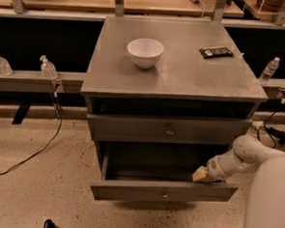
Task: Open middle drawer
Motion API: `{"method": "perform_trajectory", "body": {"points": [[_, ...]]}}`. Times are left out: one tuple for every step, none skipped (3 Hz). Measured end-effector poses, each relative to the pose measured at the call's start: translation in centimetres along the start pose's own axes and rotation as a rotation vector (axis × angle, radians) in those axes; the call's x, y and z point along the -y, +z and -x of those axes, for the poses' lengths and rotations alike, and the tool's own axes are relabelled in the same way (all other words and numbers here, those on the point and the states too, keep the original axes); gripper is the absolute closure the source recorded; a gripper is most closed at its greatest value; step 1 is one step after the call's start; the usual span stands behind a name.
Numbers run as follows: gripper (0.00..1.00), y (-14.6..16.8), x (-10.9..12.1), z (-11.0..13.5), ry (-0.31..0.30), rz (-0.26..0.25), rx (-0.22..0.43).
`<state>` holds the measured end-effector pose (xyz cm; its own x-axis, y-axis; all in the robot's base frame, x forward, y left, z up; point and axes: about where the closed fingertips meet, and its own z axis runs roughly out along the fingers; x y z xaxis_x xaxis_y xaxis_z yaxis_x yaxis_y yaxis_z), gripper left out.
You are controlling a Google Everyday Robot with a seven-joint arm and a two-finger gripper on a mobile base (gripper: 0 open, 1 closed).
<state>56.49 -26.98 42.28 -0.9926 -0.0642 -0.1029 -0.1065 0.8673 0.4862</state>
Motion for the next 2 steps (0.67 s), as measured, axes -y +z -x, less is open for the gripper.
{"method": "perform_trajectory", "body": {"points": [[1.00, -0.03, -0.02, 0.00, 0.000, 0.000, 0.000], [1.00, -0.03, -0.02, 0.00, 0.000, 0.000, 0.000]]}}
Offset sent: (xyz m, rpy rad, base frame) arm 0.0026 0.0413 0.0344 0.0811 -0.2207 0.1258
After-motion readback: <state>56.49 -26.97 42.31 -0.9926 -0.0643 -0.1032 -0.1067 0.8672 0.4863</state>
